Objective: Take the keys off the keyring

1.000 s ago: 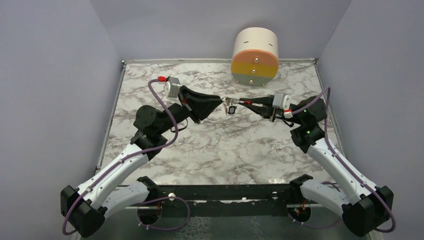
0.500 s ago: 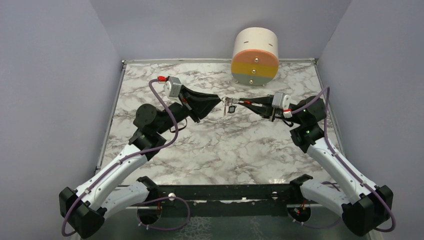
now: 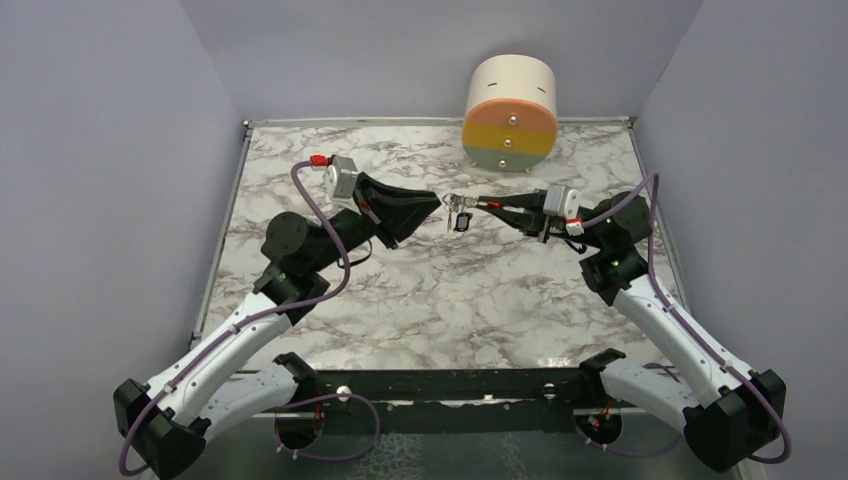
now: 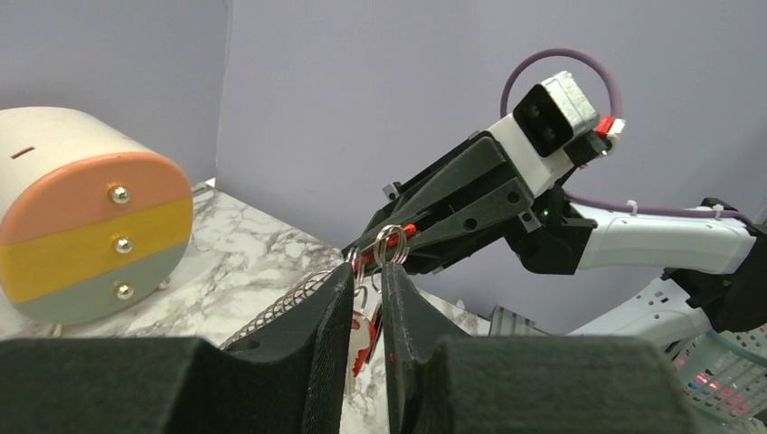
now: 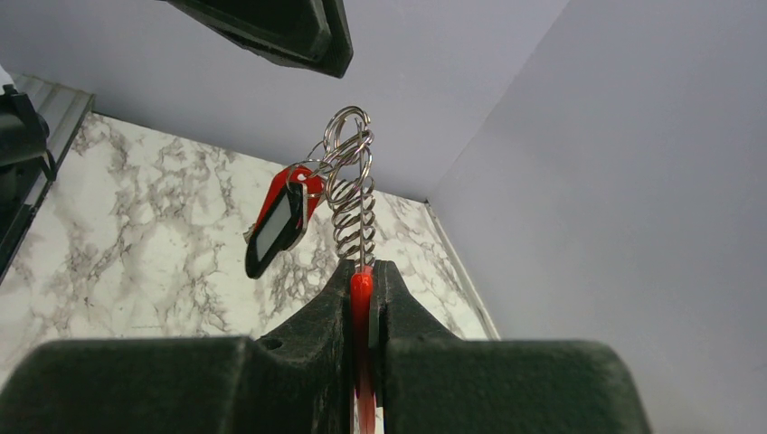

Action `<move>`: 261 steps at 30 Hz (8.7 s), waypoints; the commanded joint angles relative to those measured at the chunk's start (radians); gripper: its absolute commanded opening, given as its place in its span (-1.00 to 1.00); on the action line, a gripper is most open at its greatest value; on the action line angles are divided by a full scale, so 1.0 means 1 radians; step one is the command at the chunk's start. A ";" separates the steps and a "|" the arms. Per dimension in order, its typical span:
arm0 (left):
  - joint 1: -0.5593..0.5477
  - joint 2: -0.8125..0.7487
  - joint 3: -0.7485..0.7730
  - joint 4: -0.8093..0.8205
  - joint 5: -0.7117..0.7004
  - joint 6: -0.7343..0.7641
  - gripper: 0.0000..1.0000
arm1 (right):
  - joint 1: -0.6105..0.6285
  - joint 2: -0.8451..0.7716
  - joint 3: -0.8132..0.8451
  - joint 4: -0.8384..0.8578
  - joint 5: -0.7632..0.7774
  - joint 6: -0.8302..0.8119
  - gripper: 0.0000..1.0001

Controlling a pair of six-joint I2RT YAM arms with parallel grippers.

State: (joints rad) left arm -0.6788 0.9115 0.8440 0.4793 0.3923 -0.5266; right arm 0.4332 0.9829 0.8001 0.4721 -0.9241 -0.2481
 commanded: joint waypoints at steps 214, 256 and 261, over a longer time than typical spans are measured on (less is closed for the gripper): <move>-0.010 0.049 -0.186 0.486 0.309 0.410 -0.56 | 0.040 -0.001 0.032 0.145 -0.142 0.160 -0.97; -0.007 0.074 -0.215 0.480 0.126 0.497 -0.33 | 0.041 0.064 0.046 0.222 -0.289 0.248 -0.97; -0.007 0.059 -0.215 0.426 0.096 0.533 -0.21 | 0.041 0.057 0.045 0.226 -0.286 0.249 -0.97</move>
State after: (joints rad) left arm -0.6830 0.9745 0.6243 0.9520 0.5667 -0.0433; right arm 0.4606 1.0538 0.8185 0.6674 -1.1393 -0.0269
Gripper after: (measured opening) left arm 0.377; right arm 0.058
